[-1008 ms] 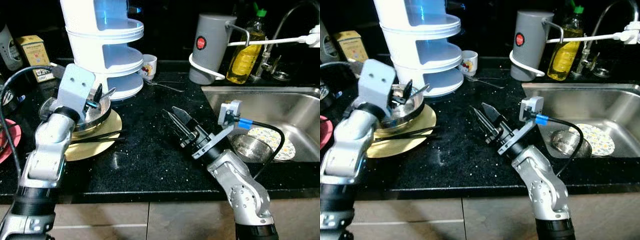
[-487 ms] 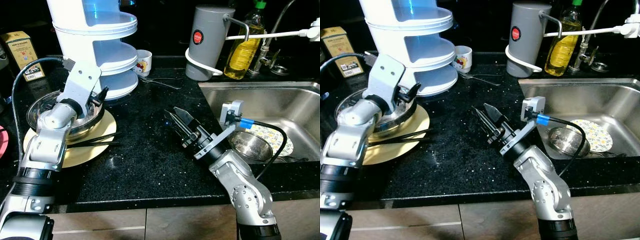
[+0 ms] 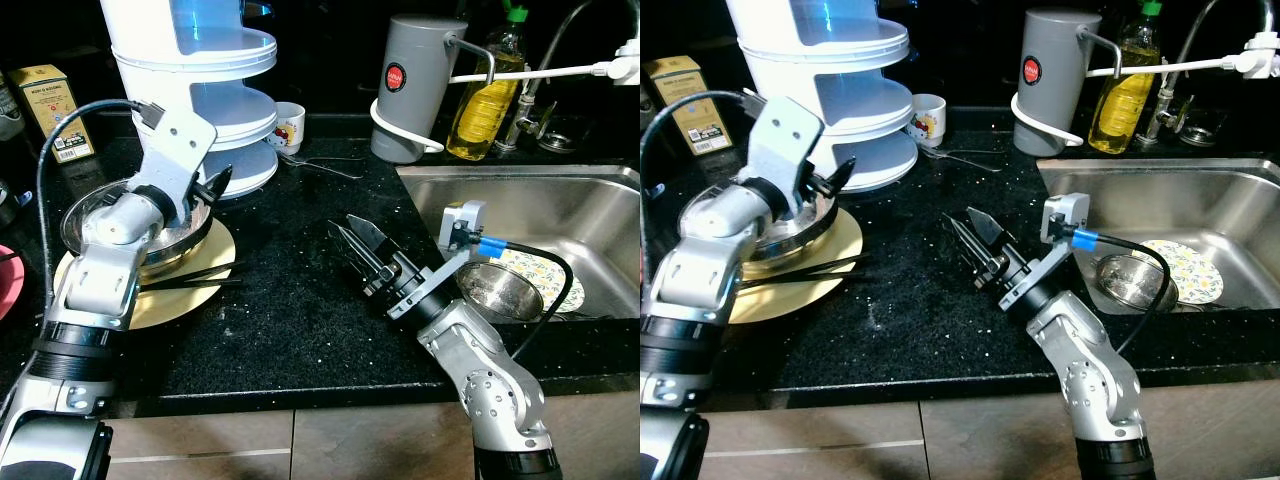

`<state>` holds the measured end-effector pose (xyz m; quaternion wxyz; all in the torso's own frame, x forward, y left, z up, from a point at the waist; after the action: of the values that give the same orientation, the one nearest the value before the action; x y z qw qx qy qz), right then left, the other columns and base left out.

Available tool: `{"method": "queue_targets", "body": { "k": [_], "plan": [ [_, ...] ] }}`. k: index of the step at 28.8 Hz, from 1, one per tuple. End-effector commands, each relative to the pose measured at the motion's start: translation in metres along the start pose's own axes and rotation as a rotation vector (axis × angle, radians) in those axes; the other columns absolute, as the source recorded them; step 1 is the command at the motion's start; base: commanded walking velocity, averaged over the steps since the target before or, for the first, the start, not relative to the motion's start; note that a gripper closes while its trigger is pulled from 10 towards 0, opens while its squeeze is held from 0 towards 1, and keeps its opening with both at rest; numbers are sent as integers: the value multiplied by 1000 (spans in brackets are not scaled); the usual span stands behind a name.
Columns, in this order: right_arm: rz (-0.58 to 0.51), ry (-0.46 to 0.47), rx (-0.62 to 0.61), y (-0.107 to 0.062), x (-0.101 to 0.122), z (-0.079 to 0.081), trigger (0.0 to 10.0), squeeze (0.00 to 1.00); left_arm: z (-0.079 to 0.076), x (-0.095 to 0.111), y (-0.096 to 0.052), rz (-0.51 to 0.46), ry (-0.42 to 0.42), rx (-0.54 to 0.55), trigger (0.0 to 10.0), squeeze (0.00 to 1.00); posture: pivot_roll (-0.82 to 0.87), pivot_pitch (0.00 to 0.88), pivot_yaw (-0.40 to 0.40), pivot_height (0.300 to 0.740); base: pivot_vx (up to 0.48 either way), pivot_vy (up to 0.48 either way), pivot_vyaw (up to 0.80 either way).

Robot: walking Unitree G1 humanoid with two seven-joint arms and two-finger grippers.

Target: Kitchen organization

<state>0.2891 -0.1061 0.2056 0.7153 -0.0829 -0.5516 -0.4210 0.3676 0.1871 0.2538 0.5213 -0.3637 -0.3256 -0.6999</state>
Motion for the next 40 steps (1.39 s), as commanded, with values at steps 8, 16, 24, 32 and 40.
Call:
{"method": "queue_targets", "body": {
  "k": [8,16,24,32,40],
  "plan": [
    [7,-20,-22,-8,4,1,10000,0,1,-17,9,42,-7,-26,10000,0,-127,0,-26,740,0,0,0],
    [10,-31,-38,-12,7,-1,10000,0,-5,-21,16,88,-89,-83,10000,0,-142,0,-27,740,0,0,0],
    [13,-30,-38,-11,7,-1,10000,0,1,12,14,-68,-157,-35,10000,0,-135,0,-34,740,0,0,0],
    [12,-17,-34,-8,4,1,10000,0,18,51,-4,-207,-225,-35,10000,0,-107,0,-31,740,0,0,0],
    [16,-13,-37,-9,3,0,10000,0,20,28,-29,32,-87,-76,10000,0,-89,0,-33,740,0,0,0]
  ]
}}
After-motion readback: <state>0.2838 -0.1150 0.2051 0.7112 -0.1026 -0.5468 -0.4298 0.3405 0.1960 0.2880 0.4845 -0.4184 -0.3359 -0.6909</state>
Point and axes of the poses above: a point about 5 cm out from each wrist's last joint towards the gripper, its own y axis pointing out of the wrist towards the gripper, its own x axis along the axis of the wrist's last joint, z = x × y, the point moved 1 cm from there along y, pointing out of the wrist towards the gripper, and after that the axes turned 3 degrees about y, right-handed, at the moved point
